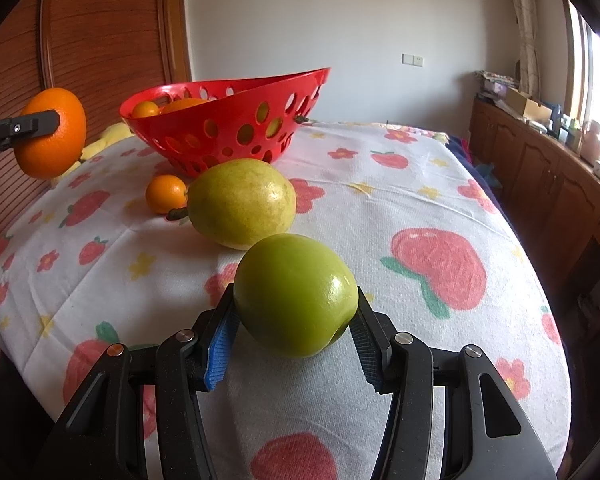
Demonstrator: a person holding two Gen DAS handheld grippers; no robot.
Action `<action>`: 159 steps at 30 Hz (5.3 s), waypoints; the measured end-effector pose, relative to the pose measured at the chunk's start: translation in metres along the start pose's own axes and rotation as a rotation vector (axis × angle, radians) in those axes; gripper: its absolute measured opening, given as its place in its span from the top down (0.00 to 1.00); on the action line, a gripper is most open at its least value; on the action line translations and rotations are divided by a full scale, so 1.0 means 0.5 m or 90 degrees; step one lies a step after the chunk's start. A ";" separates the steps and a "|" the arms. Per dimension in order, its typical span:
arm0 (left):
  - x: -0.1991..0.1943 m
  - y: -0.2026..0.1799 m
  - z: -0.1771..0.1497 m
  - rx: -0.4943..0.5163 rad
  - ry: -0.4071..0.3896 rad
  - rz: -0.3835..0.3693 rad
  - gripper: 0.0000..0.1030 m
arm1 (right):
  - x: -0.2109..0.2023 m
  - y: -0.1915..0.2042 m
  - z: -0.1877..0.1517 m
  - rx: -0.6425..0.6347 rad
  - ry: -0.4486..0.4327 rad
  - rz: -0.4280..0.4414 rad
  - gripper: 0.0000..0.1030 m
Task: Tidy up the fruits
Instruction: 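Lift and carry the orange to the basket with left tool while right tool carries the apple, then release the orange into the basket with left tool while right tool releases the apple, then move left tool to the small tangerine while right tool moves to the large pomelo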
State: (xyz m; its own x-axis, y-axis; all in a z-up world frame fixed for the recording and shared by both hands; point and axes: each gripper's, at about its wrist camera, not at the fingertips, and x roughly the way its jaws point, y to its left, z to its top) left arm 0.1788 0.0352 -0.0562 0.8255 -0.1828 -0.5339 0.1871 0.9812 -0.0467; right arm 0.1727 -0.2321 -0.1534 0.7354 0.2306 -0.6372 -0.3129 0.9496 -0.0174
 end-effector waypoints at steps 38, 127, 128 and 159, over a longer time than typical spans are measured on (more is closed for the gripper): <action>0.162 -0.016 0.163 0.024 -0.012 -0.032 0.17 | 0.072 0.045 0.350 -0.115 -0.080 0.066 0.48; 0.054 0.013 0.017 -0.024 -0.001 0.104 0.16 | 0.007 0.066 0.226 -0.056 -0.054 0.073 0.39; 0.055 0.010 0.011 -0.027 0.003 0.099 0.16 | 0.008 0.062 0.217 -0.050 -0.048 0.074 0.39; 0.130 -0.078 -0.038 -0.012 0.054 0.048 0.16 | 0.077 0.048 0.129 -0.011 0.039 0.085 0.30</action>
State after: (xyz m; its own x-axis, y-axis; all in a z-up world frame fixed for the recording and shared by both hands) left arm 0.2151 -0.0136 -0.1051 0.7884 -0.1038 -0.6063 0.1157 0.9931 -0.0196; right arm 0.2322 -0.1866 -0.1286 0.6489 0.3405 -0.6804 -0.4159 0.9076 0.0577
